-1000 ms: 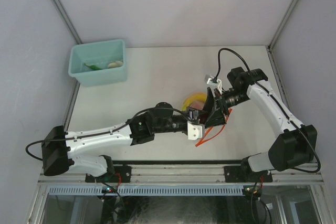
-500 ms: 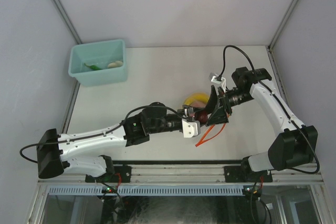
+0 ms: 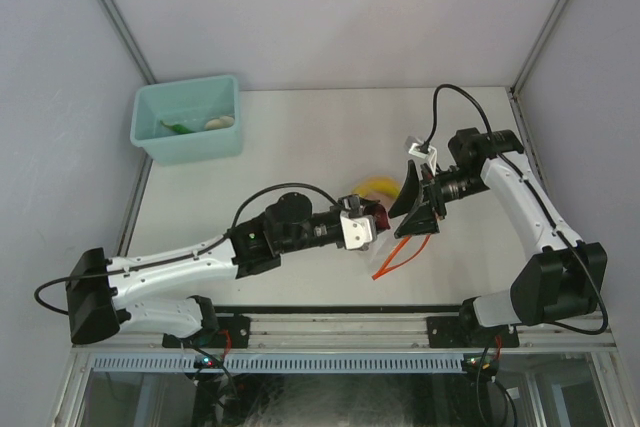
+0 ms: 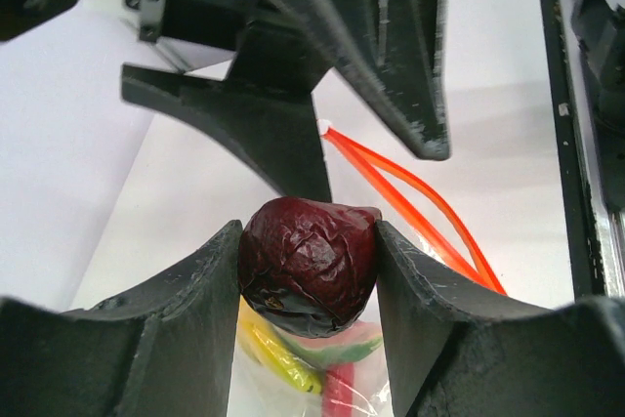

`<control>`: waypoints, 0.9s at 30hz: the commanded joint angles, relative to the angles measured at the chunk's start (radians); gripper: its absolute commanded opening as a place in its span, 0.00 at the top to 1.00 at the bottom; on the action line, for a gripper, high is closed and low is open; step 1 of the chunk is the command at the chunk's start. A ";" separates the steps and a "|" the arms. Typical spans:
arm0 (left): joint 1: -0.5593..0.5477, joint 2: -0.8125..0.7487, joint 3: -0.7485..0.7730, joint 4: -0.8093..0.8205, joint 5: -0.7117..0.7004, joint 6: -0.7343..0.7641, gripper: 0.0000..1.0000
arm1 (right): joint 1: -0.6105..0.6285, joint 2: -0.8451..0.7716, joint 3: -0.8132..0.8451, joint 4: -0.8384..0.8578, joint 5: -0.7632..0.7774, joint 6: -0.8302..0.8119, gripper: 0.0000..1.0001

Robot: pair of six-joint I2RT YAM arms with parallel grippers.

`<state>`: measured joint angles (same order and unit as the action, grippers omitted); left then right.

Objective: Open the zip-top bag and remove the fake food
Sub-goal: Place the fake fruit in the bin.

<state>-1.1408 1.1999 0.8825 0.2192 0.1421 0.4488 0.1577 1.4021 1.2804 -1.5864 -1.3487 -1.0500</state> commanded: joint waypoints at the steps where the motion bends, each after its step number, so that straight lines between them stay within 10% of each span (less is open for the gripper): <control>1: 0.049 -0.060 -0.029 0.024 -0.029 -0.126 1.00 | -0.020 -0.034 0.031 -0.006 -0.042 -0.033 0.20; 27: 0.479 -0.200 -0.070 -0.057 -0.127 -0.572 1.00 | -0.070 -0.043 0.013 -0.006 -0.047 -0.065 0.20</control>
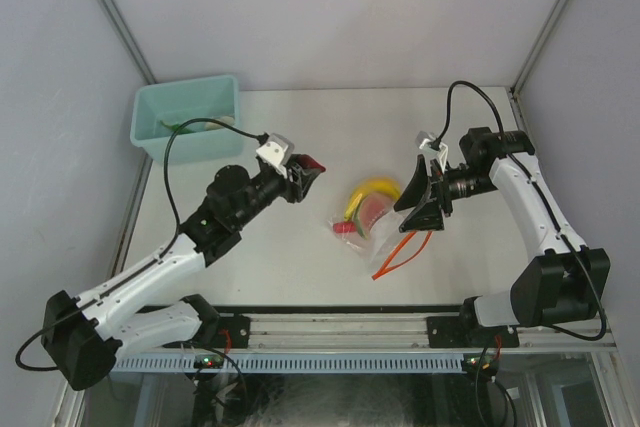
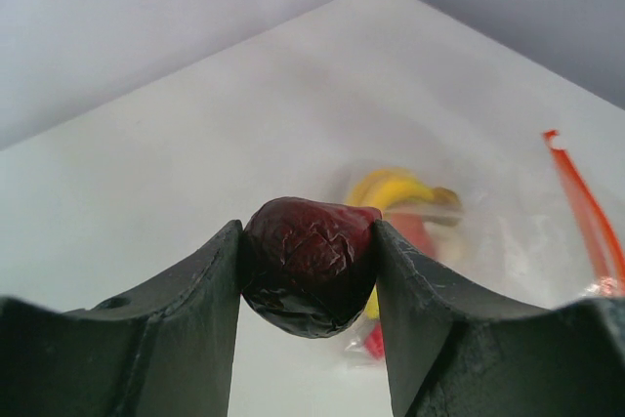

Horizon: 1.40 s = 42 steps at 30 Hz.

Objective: Open the zip-top bag and remove the fake food
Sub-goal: Place the fake fruit in the bin.

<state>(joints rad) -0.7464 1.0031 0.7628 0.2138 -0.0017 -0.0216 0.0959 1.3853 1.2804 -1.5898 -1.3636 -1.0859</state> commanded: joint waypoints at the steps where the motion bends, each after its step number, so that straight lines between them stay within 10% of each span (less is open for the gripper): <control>1: 0.114 0.000 0.058 -0.066 0.021 -0.122 1.00 | -0.009 -0.026 0.012 -0.002 -0.032 -0.030 0.20; 19: 0.642 0.153 0.174 -0.124 0.235 -0.539 1.00 | -0.036 -0.020 0.006 -0.002 -0.029 -0.040 0.20; 42: 0.832 0.607 0.689 -0.539 -0.068 -0.700 0.99 | -0.092 -0.002 0.006 0.007 -0.018 -0.049 0.20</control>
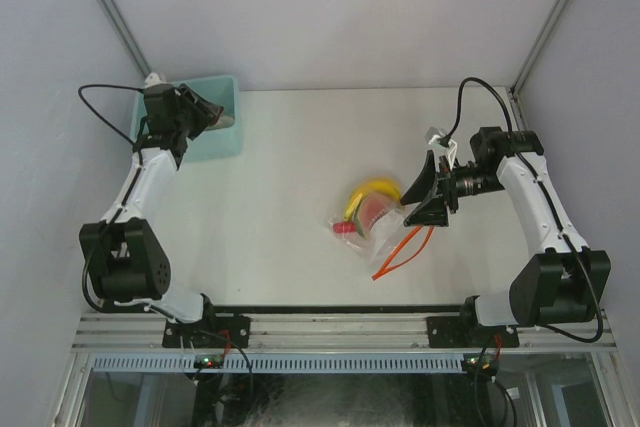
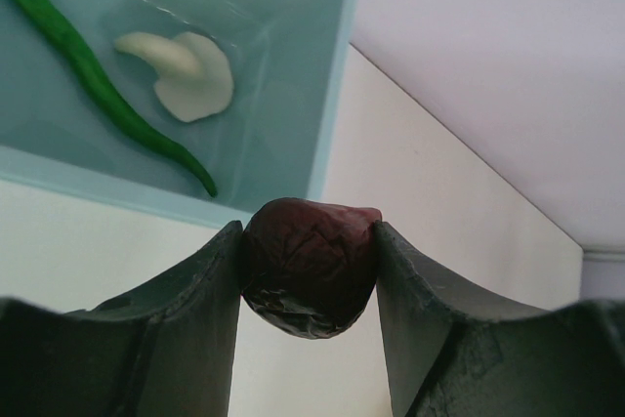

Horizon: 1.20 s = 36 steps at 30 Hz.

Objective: Open the zip-top bag and remove the fake food
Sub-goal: Place the fake fruit in the bin.

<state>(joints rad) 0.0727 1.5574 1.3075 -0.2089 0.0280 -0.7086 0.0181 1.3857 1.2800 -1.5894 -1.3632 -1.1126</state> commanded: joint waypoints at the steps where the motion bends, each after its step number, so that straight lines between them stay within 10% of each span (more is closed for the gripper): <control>1: 0.015 0.072 0.168 -0.131 -0.107 -0.010 0.99 | -0.017 -0.002 0.007 0.009 -0.017 -0.020 0.20; 13: 0.032 0.306 0.478 -0.357 -0.199 -0.022 0.88 | -0.040 -0.004 0.007 0.019 -0.005 -0.009 0.20; 21: 0.033 0.398 0.615 -0.484 -0.292 -0.036 0.00 | -0.046 -0.009 0.007 0.026 0.012 -0.001 0.19; 36: 0.040 0.168 0.394 -0.249 -0.172 0.087 0.00 | -0.055 -0.028 0.006 0.031 0.034 -0.008 0.19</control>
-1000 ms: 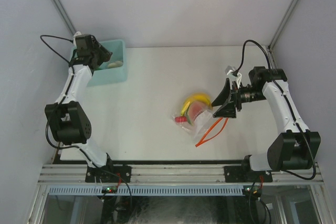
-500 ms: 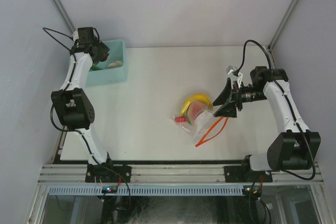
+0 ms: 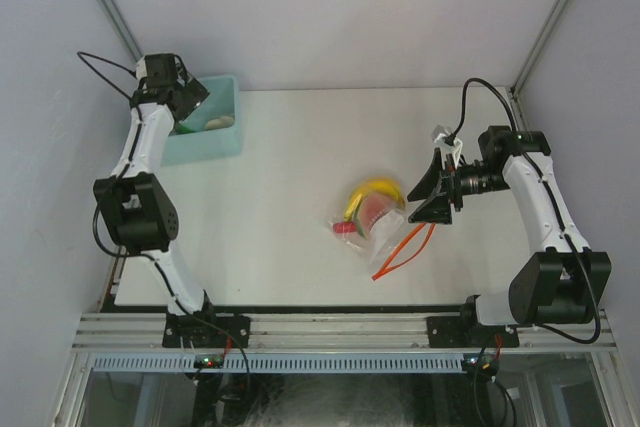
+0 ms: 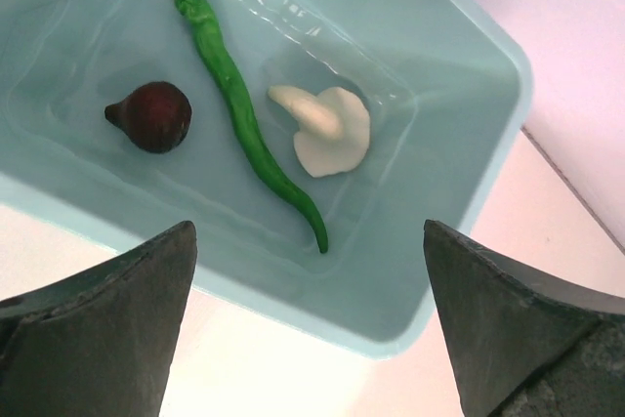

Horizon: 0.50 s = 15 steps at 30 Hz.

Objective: Open the zip-top bag and remove the fake food
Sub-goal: Place the fake fruit in the bin, then pick up the fake vegetable from the zipper food storage bag.

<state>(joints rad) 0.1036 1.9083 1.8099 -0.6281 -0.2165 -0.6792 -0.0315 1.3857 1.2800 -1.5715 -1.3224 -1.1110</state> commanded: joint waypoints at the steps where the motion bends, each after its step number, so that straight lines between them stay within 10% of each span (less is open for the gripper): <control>1: 0.009 -0.212 -0.155 0.210 0.094 0.060 0.00 | -0.005 -0.029 0.006 0.012 -0.005 -0.014 0.19; 15: 0.009 -0.485 -0.510 0.488 0.388 0.094 0.00 | -0.011 -0.036 0.007 0.004 0.010 -0.047 0.18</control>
<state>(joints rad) 0.1078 1.5162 1.3663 -0.2573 0.0540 -0.6167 -0.0383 1.3815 1.2800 -1.5715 -1.3067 -1.1282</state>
